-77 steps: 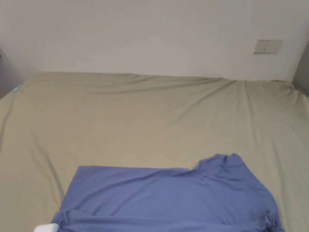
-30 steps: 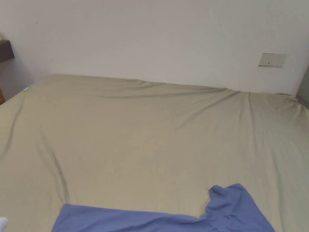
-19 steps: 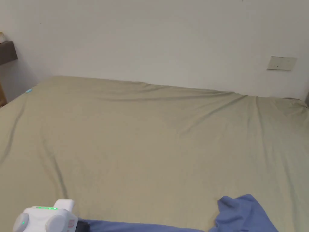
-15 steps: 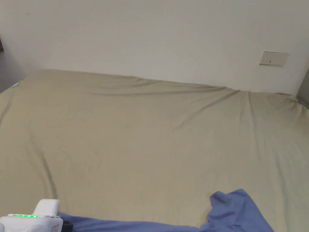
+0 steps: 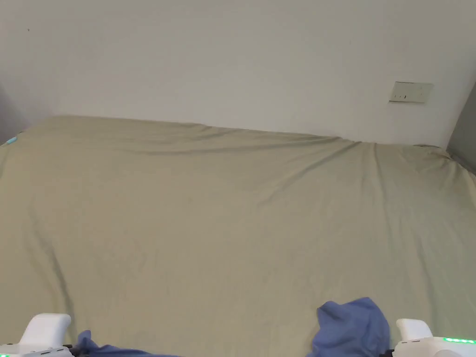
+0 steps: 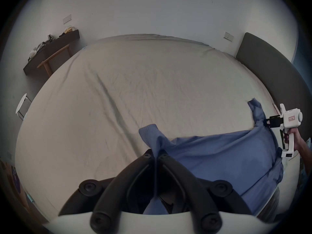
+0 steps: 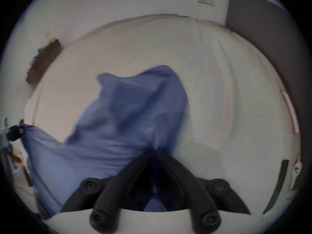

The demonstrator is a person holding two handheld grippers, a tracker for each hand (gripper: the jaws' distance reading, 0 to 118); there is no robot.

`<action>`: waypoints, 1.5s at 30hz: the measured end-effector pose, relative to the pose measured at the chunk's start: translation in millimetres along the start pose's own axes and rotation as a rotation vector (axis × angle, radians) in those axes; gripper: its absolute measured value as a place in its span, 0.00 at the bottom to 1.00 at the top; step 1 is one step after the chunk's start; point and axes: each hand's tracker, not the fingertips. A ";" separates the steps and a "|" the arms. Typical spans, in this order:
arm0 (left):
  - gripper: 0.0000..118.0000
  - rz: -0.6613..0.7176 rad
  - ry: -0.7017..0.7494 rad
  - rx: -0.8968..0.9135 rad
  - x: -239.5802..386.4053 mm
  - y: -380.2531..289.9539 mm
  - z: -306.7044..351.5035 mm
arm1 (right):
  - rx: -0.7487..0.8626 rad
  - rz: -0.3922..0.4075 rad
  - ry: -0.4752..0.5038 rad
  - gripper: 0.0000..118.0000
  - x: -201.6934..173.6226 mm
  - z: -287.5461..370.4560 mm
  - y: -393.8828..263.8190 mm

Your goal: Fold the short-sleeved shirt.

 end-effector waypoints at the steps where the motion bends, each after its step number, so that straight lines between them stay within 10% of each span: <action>1: 0.00 0.008 -0.011 0.007 -2.0 0.8 2.3 | 0.008 -0.008 0.053 0.01 -4.2 3.3 -3.3; 4: 0.00 0.006 -0.032 0.038 -1.3 2.5 12.2 | -0.006 0.137 -0.003 0.01 -21.6 22.0 -2.7; 21: 0.00 -0.113 -0.206 0.099 -43.1 -75.0 145.2 | 0.181 -0.062 0.201 0.01 48.1 214.0 -113.4; 45: 0.00 0.055 -0.235 -0.202 -54.3 -198.3 118.1 | -0.118 0.090 0.099 0.01 42.1 168.8 -242.1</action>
